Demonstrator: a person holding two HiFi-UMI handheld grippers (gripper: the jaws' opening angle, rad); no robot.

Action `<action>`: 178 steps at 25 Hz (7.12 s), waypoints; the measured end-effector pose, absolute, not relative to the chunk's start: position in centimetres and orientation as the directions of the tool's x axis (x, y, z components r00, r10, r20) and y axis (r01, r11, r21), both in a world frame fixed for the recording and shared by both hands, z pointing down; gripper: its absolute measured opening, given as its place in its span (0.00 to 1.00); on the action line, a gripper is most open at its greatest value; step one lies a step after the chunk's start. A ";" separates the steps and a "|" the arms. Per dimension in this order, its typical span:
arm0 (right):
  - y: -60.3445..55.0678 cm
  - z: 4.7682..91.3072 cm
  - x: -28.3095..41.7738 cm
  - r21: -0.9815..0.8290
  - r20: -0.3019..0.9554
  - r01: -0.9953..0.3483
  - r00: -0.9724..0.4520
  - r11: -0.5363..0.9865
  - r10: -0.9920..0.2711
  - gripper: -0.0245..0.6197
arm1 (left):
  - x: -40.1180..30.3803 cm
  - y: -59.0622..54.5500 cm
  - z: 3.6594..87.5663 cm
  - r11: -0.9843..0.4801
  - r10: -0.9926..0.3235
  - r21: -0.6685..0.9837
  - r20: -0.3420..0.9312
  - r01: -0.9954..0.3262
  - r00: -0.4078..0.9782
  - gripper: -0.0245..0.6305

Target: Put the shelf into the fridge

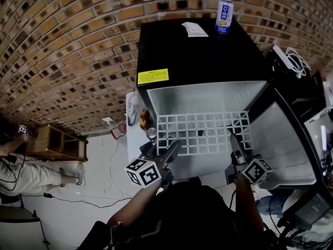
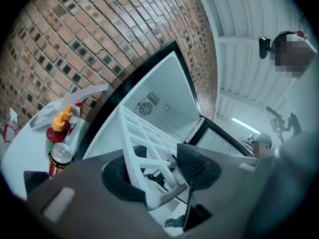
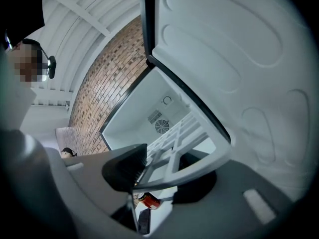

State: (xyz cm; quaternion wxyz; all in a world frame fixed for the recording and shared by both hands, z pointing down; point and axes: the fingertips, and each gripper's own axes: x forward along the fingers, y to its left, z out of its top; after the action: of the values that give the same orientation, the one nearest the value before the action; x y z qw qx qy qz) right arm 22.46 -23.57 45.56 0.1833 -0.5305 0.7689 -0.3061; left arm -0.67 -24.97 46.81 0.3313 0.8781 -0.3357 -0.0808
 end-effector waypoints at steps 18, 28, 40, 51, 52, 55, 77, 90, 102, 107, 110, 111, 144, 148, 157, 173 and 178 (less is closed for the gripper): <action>-25.3 47.3 23.0 -0.685 0.064 -0.688 -0.385 0.240 -0.921 0.29 | -0.3 -26.4 48.2 -0.506 -0.655 0.666 0.117 -0.548 0.747 0.31; -26.8 48.2 23.4 -0.699 0.067 -0.678 -0.380 0.229 -0.923 0.29 | -0.1 -27.9 48.4 -0.480 -0.679 0.667 0.129 -0.570 0.722 0.30; -28.1 48.3 23.8 -0.704 0.067 -0.675 -0.371 0.219 -0.926 0.29 | 0.2 -28.4 48.5 -0.471 -0.694 0.669 0.122 -0.575 0.710 0.30; -29.4 48.4 24.0 -0.703 0.085 -0.683 -0.357 0.198 -0.930 0.29 | 0.2 -29.6 48.5 -0.433 -0.714 0.690 0.130 -0.580 0.688 0.29; -29.6 48.5 24.1 -0.702 0.087 -0.685 -0.356 0.196 -0.931 0.29 | 0.2 -29.7 48.5 -0.429 -0.717 0.691 0.132 -0.582 0.685 0.29; -30.5 48.8 24.1 -0.698 0.100 -0.691 -0.351 0.185 -0.931 0.29 | 0.1 -30.4 48.5 -0.416 -0.728 0.691 0.137 -0.591 0.672 0.29; -34.4 49.1 24.2 -0.690 0.116 -0.712 -0.289 0.132 -0.950 0.31 | -0.5 -34.1 49.2 -0.315 -0.812 0.701 0.150 -0.640 0.564 0.30; -35.7 49.4 24.3 -0.679 0.134 -0.727 -0.256 0.099 -0.957 0.33 | -0.8 -35.3 49.3 -0.262 -0.857 0.681 0.162 -0.684 0.490 0.32; -36.5 49.4 24.6 -0.678 0.145 -0.732 -0.228 0.071 -0.963 0.35 | 0.5 -35.1 49.3 -0.176 -0.889 0.763 0.148 -0.622 0.433 0.23; -36.8 49.5 24.4 -0.682 0.154 -0.728 -0.230 0.065 -0.961 0.35 | 1.0 -35.4 49.5 -0.179 -0.889 0.769 0.141 -0.613 0.436 0.23; -36.9 49.5 24.5 -0.677 0.148 -0.733 -0.223 0.066 -0.964 0.35 | 1.8 -35.4 49.6 -0.172 -0.883 0.785 0.145 -0.595 0.446 0.23; -36.9 49.4 24.5 -0.674 0.143 -0.735 -0.220 0.067 -0.965 0.35 | 2.1 -35.4 49.6 -0.176 -0.880 0.789 0.142 -0.588 0.454 0.23; -41.5 49.9 24.6 -0.684 0.166 -0.729 -0.204 0.037 -0.965 0.37 | 2.8 -40.9 50.0 -0.140 -0.918 0.781 0.127 -0.609 0.375 0.27; -41.5 50.1 24.6 -0.688 0.174 -0.725 -0.200 0.026 -0.964 0.37 | 2.6 -41.0 50.1 -0.118 -0.926 0.776 0.139 -0.619 0.351 0.30; -43.4 50.2 24.7 -0.689 0.190 -0.724 -0.191 0.007 -0.963 0.37 | 2.8 -42.9 50.2 -0.112 -0.918 0.781 0.155 -0.614 0.365 0.30; -44.0 50.0 24.2 -0.686 0.171 -0.727 -0.196 0.026 -0.966 0.37 | 2.8 -43.5 50.1 -0.146 -0.909 0.760 0.151 -0.634 0.389 0.31; -42.4 49.7 22.9 -0.696 0.140 -0.715 -0.231 0.070 -0.963 0.37 | 3.6 -41.8 49.7 -0.218 -0.880 0.722 0.145 -0.657 0.452 0.30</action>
State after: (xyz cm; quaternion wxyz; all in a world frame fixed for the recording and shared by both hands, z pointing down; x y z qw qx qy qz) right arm 22.86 -42.37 49.71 0.1834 -0.5922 0.7082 -0.3379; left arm 3.61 -41.78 49.68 0.3731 0.7660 -0.5016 -0.1498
